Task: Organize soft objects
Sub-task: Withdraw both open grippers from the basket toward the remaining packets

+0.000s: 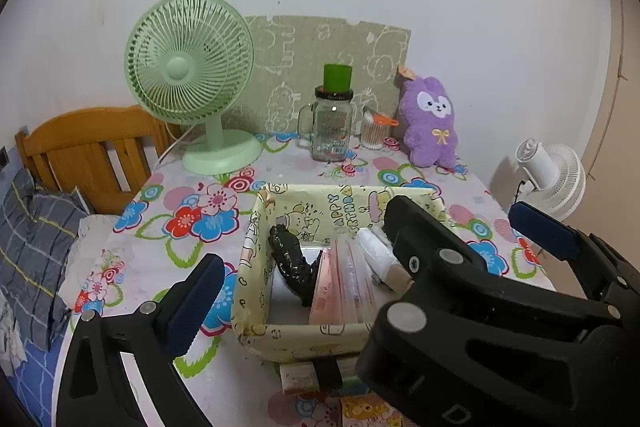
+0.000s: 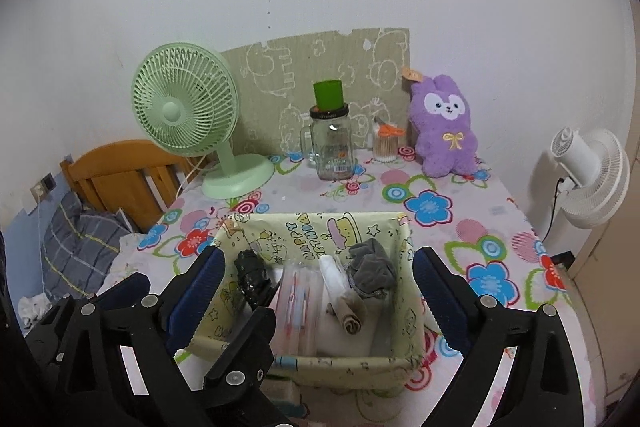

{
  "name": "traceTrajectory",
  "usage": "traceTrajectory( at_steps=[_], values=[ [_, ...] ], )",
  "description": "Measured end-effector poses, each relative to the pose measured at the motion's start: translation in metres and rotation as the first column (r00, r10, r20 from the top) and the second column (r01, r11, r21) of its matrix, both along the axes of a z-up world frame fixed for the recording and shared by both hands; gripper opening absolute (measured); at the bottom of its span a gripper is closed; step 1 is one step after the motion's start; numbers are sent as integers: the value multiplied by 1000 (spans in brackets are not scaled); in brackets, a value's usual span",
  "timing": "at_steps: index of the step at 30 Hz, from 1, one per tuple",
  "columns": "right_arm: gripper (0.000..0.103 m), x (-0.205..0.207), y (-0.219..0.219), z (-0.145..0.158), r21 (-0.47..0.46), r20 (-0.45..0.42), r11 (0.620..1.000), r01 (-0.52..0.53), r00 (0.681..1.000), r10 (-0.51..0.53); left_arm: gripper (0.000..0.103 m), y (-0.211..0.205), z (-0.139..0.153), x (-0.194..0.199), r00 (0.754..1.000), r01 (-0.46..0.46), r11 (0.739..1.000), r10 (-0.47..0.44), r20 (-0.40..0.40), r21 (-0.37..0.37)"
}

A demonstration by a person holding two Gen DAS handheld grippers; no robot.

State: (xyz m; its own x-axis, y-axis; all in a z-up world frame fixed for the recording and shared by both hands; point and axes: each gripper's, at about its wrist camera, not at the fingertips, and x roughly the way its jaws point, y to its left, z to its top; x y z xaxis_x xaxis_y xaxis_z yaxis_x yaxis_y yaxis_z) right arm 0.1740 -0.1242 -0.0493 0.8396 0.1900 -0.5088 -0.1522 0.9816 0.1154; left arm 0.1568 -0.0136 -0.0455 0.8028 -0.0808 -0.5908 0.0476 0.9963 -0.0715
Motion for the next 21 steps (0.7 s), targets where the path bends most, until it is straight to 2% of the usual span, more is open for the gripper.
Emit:
traceTrajectory(
  at_steps=[6,21],
  values=[
    [103,-25,-3,13,-10,33,1000,20,999,-20,102,-2,12,-19,999,17,1000,-17,35,5],
    [103,-89,-5,33,-11,95,1000,27,995,-26,102,-2,30,-76,994,24,1000,-25,107,10]
  ],
)
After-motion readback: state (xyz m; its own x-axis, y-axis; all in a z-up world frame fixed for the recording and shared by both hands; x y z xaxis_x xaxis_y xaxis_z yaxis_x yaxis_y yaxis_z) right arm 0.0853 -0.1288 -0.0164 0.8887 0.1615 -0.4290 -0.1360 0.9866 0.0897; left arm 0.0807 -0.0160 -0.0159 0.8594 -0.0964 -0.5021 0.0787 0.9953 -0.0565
